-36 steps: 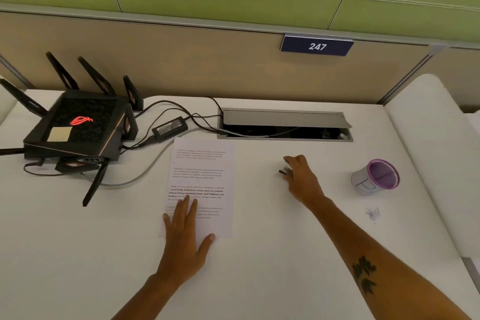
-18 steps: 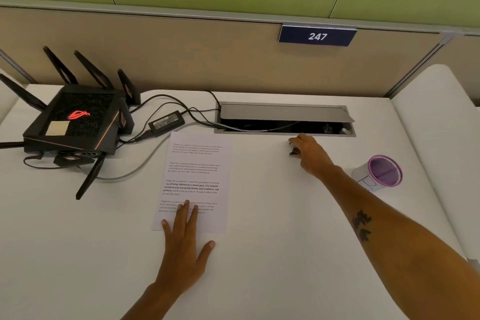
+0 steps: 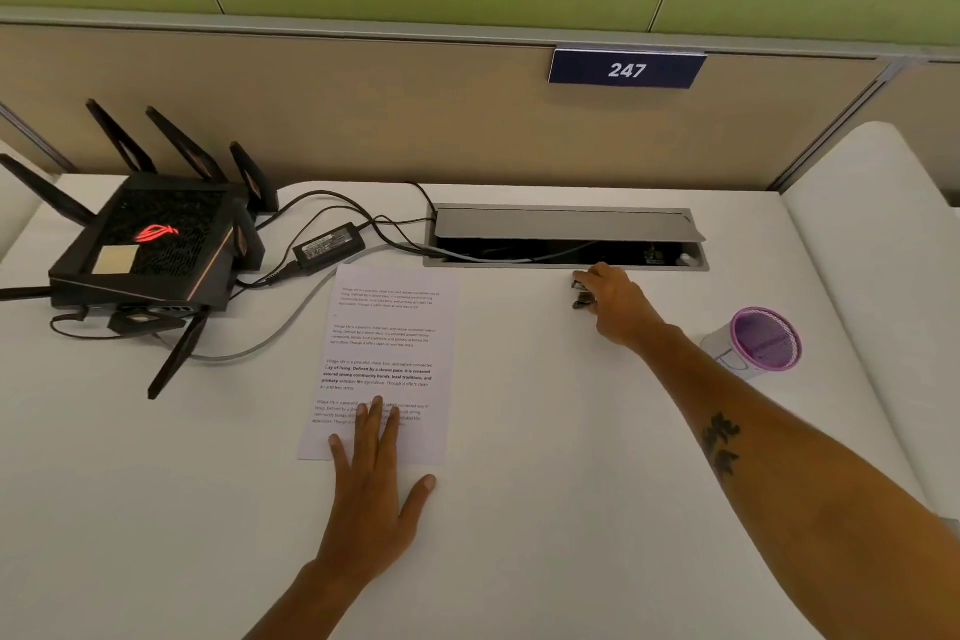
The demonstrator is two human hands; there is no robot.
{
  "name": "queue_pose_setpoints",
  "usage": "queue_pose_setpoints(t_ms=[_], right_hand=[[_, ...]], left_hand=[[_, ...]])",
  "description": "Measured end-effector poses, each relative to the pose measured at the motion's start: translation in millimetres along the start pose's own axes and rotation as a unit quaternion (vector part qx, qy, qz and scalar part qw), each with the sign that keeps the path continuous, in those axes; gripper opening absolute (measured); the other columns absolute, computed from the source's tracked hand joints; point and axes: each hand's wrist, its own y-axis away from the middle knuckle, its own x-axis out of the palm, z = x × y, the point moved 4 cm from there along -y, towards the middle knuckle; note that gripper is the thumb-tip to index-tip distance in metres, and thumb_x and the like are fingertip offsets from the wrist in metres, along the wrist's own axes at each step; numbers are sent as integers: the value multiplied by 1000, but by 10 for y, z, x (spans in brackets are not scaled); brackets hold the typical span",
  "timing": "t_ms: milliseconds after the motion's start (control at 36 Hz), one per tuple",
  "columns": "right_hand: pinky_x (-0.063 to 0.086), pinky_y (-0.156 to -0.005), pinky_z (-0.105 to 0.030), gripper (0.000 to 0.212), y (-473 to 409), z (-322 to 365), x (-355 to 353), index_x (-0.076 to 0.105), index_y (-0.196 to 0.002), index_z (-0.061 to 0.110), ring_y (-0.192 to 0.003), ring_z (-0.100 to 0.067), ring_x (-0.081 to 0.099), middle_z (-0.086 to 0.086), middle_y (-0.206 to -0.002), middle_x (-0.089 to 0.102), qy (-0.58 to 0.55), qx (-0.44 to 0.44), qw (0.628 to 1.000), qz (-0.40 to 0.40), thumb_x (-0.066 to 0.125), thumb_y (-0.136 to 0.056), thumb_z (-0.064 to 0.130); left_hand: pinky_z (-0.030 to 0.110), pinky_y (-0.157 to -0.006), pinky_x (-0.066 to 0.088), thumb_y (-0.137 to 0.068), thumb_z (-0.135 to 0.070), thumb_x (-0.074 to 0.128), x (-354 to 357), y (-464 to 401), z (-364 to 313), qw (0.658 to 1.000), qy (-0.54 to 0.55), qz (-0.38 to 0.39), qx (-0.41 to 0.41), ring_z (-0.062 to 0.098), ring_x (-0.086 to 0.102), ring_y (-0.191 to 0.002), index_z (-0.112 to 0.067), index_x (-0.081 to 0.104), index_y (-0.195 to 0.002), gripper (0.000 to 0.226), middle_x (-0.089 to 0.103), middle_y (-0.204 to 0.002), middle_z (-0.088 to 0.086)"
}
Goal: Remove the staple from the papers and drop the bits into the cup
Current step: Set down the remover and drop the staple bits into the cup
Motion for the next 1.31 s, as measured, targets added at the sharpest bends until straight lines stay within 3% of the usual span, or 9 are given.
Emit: queue_pose_setpoints(t_ms=[167, 333, 472, 722, 1139, 1306], right_hand=[[25, -128, -51, 86, 217, 235, 77, 29, -162, 15, -157, -33, 25, -8, -170, 26, 18, -10, 999, -46, 76, -92, 36], [17, -130, -51, 80, 618, 591, 174, 20, -164, 7, -161, -33, 12, -13, -173, 17, 14, -37, 992, -124, 50, -104, 50], [9, -131, -49, 77, 962, 712, 407, 8, -166, 9, -162, -26, -3, -9, -176, 1, 18, -23, 993, -117, 30, -108, 54], [6, -132, -47, 75, 1512, 554, 617, 4, -166, 9, -162, -23, -9, -7, -175, -6, 5, 13, 995, -101, 22, -108, 54], [12, -131, -49, 77, 2362, -246, 647, 11, -166, 5, -163, -25, 1, -9, -175, 3, 10, 91, 990, -106, 21, -106, 53], [7, -132, -44, 77, 2626, -640, 621, 11, -166, 6, -162, -25, 2, -10, -175, 7, 16, 120, 987, -103, 22, -106, 54]], left_hand=[[64, -133, 1, -104, -64, 31, -81, -78, -85, 1000, 1, -11, 2, 23, -13, -167, -16, 2, -171, 88, -15, -180, -2], [62, -134, 2, -106, -60, 28, -139, -166, -166, 1000, -7, -24, 2, 23, -15, -167, -14, -3, -171, 85, -18, -180, 0], [61, -134, 3, -106, -61, 26, -156, -200, -268, 999, -16, -37, 8, 25, -12, -167, -14, -4, -171, 86, -15, -180, 2], [59, -134, 0, -106, -65, 18, -54, -163, -470, 998, -47, -21, 22, 26, -14, -167, -15, -5, -171, 85, -17, -180, 5], [57, -135, -3, -106, -62, 20, 351, 18, -993, 995, -68, 31, 60, 24, -21, -165, -14, -9, -170, 85, -24, -178, 5], [55, -135, -4, -106, -61, 21, 584, 95, -1292, 993, -67, 49, 83, 23, -21, -165, -12, -7, -170, 85, -24, -178, 5]])
